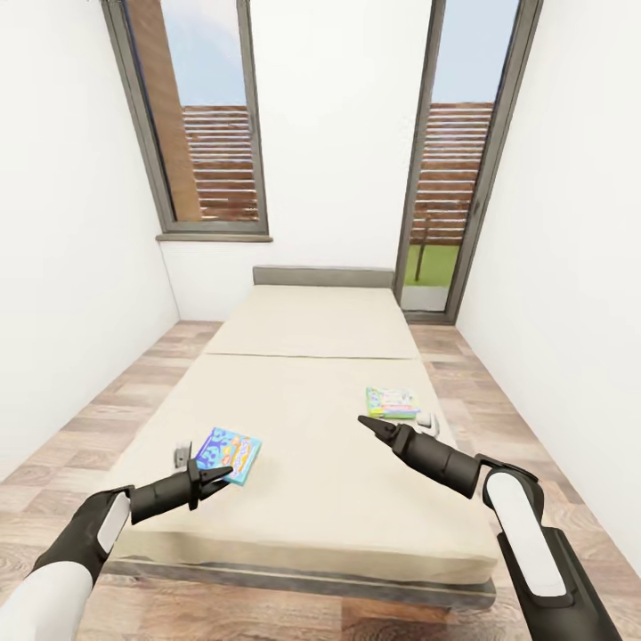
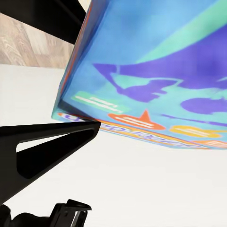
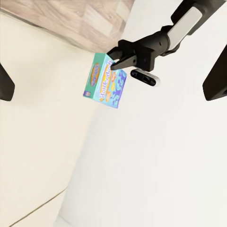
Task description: Put all the toys in the child's room - the three board games (two on the bed and one on the table), the two jigsaw puzzles on the table, and the tennis ball on the table - inside the toy box on the table in the child's room.
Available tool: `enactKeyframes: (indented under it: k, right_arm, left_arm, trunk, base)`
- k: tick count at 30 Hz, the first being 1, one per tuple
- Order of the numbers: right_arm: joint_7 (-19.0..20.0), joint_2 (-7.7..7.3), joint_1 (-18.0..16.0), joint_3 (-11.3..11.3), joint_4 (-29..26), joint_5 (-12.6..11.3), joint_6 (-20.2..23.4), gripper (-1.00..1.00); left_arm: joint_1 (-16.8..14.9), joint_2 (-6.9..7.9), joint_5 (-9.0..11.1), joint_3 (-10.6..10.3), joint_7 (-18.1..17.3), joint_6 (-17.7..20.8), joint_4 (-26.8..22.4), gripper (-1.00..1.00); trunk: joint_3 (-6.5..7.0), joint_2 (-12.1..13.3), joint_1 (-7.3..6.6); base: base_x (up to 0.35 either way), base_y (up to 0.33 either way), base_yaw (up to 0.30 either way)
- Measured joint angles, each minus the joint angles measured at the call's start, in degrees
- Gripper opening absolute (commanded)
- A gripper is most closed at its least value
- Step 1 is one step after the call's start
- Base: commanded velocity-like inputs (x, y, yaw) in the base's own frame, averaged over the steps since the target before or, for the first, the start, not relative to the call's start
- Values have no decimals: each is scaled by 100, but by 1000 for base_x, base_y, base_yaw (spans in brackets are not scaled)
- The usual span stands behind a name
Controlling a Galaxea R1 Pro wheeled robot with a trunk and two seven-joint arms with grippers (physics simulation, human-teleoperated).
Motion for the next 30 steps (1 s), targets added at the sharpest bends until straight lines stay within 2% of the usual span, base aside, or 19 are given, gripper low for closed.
enactKeyframes:
  k: [5, 17, 30]
  right_arm:
    - [12, 1, 1, -4, -1, -3, 0, 100]
    - [17, 1, 0, -9, 0, 0, -7, 100]
    - [10, 2, -1, 1, 5, 1, -9, 100]
  left_arm:
    - [-1, 8, 11, -22, 3, 176, -104, -100]
    - [0, 12, 1, -29, 4, 184, -117, -100]
    - [2, 19, -14, -37, 3, 179, -137, -100]
  trunk:
    - [90, 201, -110]
    - [305, 682, -372]
    - [545, 1204, -659]
  base:
    - [0, 0, 20]
    - [-30, 0, 10]
    - [-13, 0, 256]
